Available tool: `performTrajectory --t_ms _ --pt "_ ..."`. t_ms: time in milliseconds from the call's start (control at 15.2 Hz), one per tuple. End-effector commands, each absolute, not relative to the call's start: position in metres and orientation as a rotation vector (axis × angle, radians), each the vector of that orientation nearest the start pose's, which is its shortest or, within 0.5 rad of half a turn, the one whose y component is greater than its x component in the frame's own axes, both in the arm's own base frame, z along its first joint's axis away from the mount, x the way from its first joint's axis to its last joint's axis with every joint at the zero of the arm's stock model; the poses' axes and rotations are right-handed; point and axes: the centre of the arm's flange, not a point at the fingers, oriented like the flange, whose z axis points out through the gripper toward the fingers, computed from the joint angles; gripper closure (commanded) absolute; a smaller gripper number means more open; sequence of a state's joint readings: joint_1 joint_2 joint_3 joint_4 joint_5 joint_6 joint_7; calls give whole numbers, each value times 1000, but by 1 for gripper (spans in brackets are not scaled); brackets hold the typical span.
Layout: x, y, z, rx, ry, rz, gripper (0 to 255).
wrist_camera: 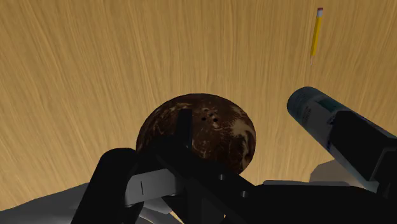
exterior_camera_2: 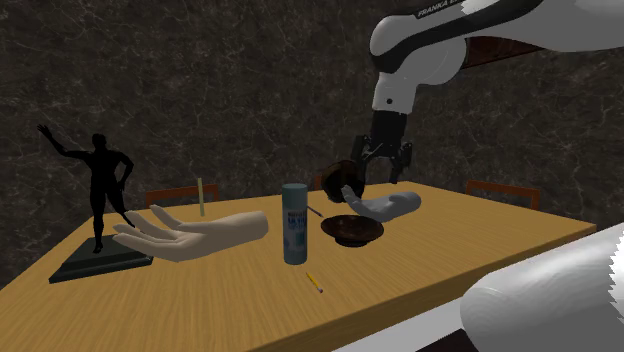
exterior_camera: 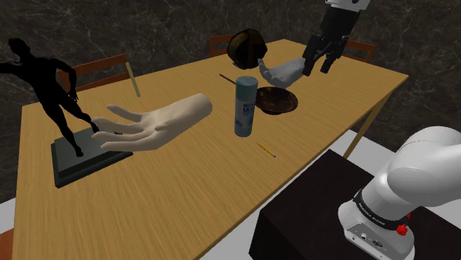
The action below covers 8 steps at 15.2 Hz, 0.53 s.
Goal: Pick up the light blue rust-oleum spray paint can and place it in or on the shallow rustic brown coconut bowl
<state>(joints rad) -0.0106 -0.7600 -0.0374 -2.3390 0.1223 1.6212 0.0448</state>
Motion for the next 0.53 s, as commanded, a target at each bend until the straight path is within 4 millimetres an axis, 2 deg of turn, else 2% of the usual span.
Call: performTrajectory --t_ms 0,462 --pt "319 -6 596 -2990 130 -62 0" --pt "376 79 598 -3062 90 -56 0"
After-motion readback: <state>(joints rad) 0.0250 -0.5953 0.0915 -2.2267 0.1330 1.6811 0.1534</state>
